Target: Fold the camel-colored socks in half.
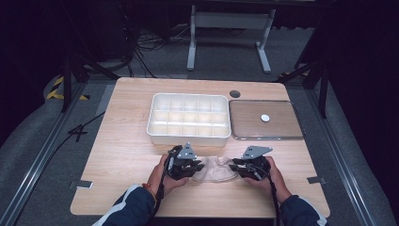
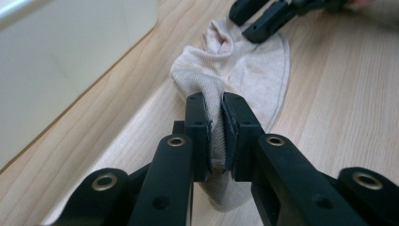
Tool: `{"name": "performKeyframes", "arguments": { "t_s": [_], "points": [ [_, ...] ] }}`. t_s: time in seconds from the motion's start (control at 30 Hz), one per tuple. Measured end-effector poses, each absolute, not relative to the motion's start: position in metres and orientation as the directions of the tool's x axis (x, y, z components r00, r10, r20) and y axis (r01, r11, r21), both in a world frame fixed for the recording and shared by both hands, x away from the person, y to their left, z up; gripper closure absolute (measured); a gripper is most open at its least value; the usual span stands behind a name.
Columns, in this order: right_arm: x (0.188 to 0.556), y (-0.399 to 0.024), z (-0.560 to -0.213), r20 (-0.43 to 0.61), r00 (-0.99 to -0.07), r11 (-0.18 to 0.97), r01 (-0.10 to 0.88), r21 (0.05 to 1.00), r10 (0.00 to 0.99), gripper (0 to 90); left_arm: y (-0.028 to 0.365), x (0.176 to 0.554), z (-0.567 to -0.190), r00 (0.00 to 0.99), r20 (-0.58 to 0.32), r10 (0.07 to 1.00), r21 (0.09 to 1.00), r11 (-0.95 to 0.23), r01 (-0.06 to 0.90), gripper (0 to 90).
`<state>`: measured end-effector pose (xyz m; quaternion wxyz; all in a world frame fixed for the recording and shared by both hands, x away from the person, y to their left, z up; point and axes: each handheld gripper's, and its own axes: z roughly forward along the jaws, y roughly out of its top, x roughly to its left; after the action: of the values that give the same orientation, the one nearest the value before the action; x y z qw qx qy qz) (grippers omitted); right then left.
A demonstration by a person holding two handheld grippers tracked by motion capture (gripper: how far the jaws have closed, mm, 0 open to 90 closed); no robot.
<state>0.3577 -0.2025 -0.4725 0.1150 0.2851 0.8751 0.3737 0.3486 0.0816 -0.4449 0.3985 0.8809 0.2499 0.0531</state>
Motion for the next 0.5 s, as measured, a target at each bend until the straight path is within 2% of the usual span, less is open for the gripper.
{"name": "performKeyframes", "arguments": {
  "t_s": [0.3, 0.5],
  "points": [
    [0.351, -0.194, -0.473, -0.016, -0.808, 0.567, 0.400, 0.720, 0.590, 74.4, 0.071, 0.354, -0.440, 0.857, -0.105, 0.505, 0.744, -0.532, 0.404, 80.6],
    [0.349, -0.190, -0.474, -0.020, -0.811, 0.566, 0.391, 0.725, 0.585, 74.4, 0.056, 0.356, -0.436, 0.875, -0.079, 0.477, 0.744, -0.556, 0.370, 81.3]
  ]
}}
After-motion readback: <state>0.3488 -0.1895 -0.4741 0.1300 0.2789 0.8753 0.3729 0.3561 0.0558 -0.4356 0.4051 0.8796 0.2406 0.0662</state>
